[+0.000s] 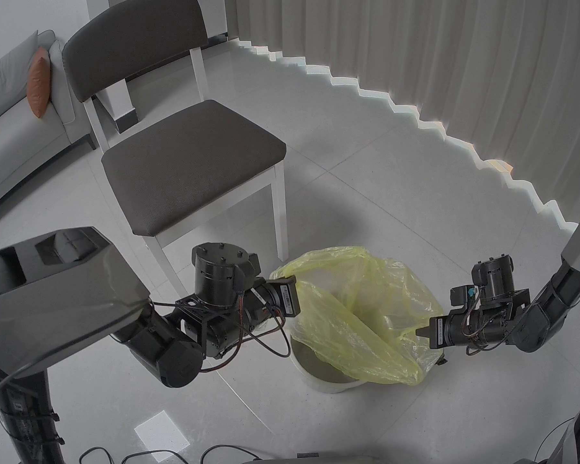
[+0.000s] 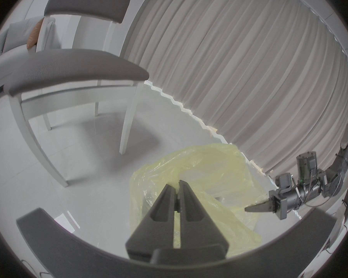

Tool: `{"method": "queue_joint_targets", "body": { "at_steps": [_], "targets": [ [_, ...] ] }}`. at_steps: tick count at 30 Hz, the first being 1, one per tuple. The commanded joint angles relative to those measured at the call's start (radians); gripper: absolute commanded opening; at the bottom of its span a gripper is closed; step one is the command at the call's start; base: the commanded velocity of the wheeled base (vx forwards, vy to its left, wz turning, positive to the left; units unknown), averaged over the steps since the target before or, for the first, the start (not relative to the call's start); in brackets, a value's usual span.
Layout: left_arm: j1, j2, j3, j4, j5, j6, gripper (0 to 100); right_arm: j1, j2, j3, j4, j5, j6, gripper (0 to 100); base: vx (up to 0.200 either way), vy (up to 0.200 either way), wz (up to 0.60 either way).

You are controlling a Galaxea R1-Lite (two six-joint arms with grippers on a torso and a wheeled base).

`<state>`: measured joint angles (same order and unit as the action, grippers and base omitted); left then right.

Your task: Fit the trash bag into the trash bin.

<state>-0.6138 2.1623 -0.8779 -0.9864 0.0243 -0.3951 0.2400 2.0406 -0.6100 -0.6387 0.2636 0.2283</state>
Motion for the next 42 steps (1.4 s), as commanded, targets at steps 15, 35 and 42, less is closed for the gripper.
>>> {"method": "queue_joint_targets", "body": {
  "at_steps": [15, 35, 42],
  "targets": [
    [0.026, -0.004, 0.157, -0.017, -0.043, -0.007, 0, -0.019, 0.041, 0.116, 0.014, -0.001, -0.070, 0, 0.000, 0.000, 0.00],
    [0.016, -0.090, 0.316, -0.044, -0.038, -0.010, 0, -0.002, -0.053, 0.154, 0.143, -0.011, -0.107, 0, 0.000, 0.000, 0.00],
    [-0.004, -0.090, 0.421, -0.124, -0.037, -0.008, 0, 0.033, -0.014, 0.159, 0.143, -0.011, -0.110, 0, 0.000, 0.000, 0.00]
  ]
}}
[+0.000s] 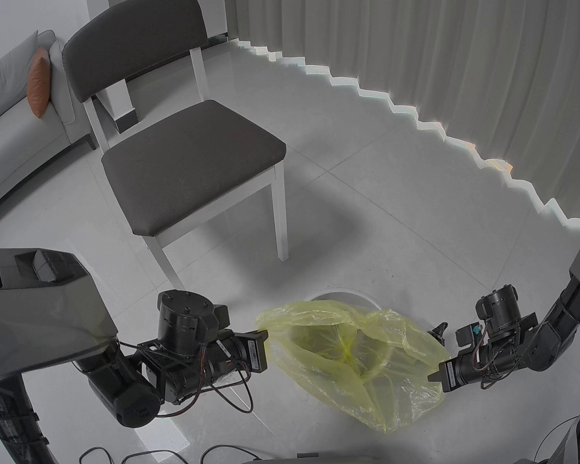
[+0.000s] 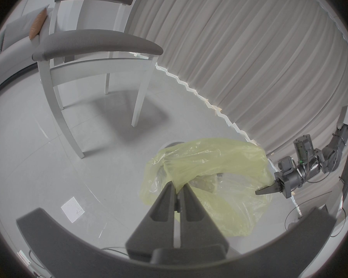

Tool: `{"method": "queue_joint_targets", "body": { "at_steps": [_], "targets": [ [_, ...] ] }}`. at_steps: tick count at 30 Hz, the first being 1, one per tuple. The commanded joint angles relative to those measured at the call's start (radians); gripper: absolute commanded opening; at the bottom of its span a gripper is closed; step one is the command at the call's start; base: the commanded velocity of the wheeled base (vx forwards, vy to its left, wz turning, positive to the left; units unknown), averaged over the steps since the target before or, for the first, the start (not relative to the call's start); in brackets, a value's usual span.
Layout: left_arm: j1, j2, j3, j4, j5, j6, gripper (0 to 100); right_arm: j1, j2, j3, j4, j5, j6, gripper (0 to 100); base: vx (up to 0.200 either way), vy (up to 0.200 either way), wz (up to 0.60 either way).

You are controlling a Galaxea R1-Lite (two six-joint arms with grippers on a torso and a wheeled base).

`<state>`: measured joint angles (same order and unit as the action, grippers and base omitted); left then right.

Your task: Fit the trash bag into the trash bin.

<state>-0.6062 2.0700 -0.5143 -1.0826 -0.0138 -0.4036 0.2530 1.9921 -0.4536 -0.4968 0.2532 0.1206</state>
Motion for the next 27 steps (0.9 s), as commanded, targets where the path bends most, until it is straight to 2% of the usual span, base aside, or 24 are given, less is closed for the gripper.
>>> {"method": "queue_joint_targets", "body": {
  "at_steps": [1, 6, 13, 21, 27],
  "targets": [
    [-0.015, 0.001, 0.071, -0.034, 0.002, 0.000, 0, 0.022, 0.034, 0.006, 0.006, 0.000, -0.007, 0, 0.000, 0.000, 0.00],
    [-0.014, 0.028, 0.077, -0.050, 0.002, 0.000, 0, 0.011, 0.051, 0.003, 0.000, 0.000, -0.045, 0, 0.000, 0.000, 0.00],
    [0.013, 0.203, -0.027, -0.108, 0.006, 0.009, 0, 0.008, 0.188, -0.117, -0.026, -0.025, -0.039, 0, 0.000, 0.000, 0.00],
    [0.115, 0.280, -0.256, 0.023, -0.003, 0.016, 0, -0.049, 0.266, -0.353, 0.009, -0.038, -0.012, 0, 0.000, 0.000, 0.00],
    [0.141, 0.292, -0.290, 0.029, -0.002, 0.012, 0, -0.049, 0.260, -0.375, 0.043, -0.042, 0.019, 0, 0.000, 0.000, 0.00]
  ]
}}
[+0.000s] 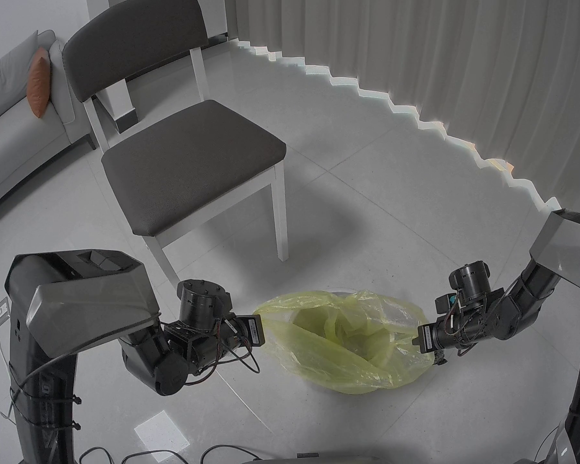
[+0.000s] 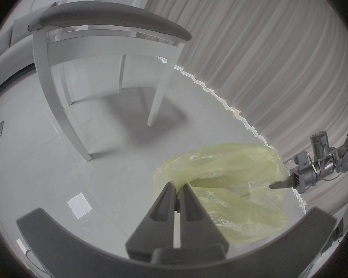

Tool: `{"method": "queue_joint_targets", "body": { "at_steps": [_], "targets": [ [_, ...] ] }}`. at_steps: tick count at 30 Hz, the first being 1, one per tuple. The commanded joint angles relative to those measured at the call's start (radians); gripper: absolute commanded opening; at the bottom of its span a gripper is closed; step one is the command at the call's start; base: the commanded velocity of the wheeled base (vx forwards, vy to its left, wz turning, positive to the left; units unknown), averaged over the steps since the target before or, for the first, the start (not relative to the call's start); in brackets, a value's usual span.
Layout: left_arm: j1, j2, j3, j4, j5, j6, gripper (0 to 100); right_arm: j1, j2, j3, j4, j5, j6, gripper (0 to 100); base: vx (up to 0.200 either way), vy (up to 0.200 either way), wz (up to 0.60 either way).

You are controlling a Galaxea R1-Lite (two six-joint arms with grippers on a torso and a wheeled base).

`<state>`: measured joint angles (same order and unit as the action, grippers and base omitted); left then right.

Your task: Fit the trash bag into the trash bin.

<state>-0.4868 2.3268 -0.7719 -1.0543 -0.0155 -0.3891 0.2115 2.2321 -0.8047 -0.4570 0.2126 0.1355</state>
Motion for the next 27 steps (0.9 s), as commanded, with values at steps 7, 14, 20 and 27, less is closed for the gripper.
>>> {"method": "queue_joint_targets", "body": {
  "at_steps": [7, 14, 20, 27],
  "targets": [
    [0.036, 0.043, -0.017, -0.007, 0.000, -0.007, 0, -0.007, -0.022, 0.012, 0.006, -0.005, 0.012, 0, 0.000, 0.000, 0.00],
    [-0.013, -0.046, 0.140, -0.072, 0.006, -0.007, 0, 0.003, -0.031, 0.128, 0.001, -0.044, 0.001, 0, 0.000, 0.000, 0.00],
    [-0.052, -0.178, 0.310, -0.085, -0.003, -0.004, 0, -0.003, -0.129, 0.271, -0.003, -0.042, -0.033, 0, 0.000, 0.000, 0.00],
    [-0.067, -0.190, 0.390, -0.089, -0.003, -0.002, 0, -0.001, -0.164, 0.352, -0.003, -0.039, -0.083, 0, 0.000, 0.000, 0.00]
  ]
}}
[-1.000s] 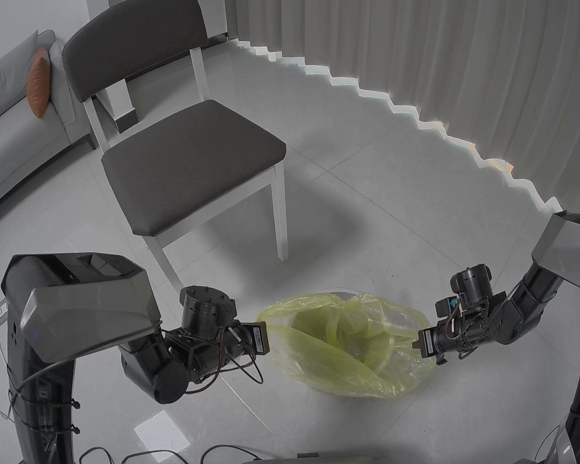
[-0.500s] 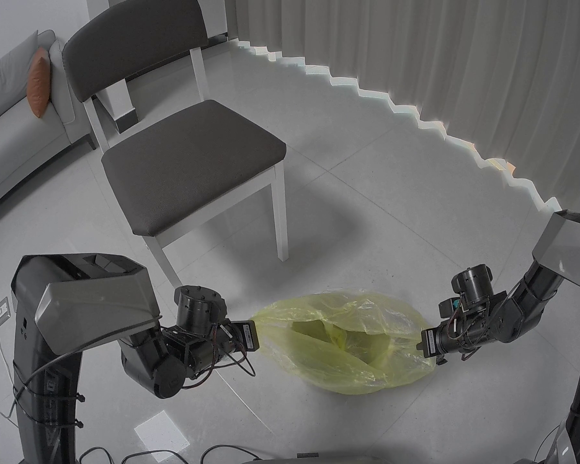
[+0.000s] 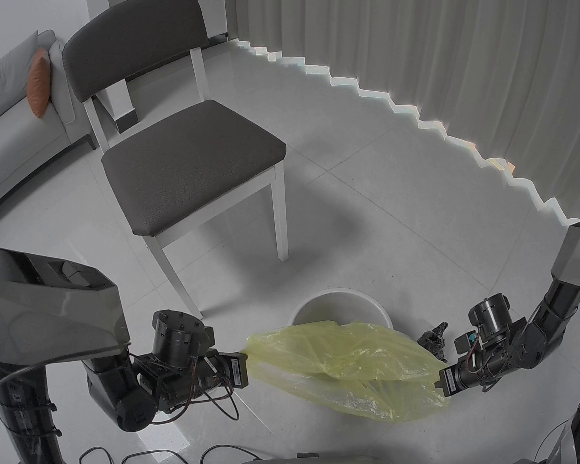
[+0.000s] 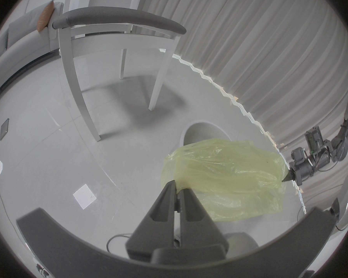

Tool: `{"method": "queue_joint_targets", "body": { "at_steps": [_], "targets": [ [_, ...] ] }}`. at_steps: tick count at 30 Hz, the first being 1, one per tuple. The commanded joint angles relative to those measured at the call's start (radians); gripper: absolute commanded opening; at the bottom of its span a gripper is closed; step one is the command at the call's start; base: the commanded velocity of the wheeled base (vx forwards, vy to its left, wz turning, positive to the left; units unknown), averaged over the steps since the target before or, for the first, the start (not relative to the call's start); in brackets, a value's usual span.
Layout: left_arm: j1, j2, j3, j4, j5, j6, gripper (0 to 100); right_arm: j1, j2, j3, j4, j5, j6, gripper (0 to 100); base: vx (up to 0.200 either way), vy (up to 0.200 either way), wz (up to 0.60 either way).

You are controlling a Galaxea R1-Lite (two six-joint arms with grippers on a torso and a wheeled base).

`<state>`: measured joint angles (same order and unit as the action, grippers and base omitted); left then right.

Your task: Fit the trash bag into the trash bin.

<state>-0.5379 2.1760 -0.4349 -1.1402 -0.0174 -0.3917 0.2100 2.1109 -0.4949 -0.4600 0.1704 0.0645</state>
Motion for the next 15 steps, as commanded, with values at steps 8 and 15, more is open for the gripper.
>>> {"method": "queue_joint_targets", "body": {
  "at_steps": [8, 15],
  "targets": [
    [-0.004, 0.044, 0.022, -0.013, -0.002, -0.001, 0, 0.002, 0.024, -0.021, -0.005, 0.006, -0.012, 0, 0.000, 0.000, 0.00],
    [0.044, 0.160, -0.177, 0.016, -0.002, 0.017, 0, -0.009, 0.138, -0.208, 0.009, 0.003, 0.000, 0, 0.000, 0.000, 0.00]
  ]
}}
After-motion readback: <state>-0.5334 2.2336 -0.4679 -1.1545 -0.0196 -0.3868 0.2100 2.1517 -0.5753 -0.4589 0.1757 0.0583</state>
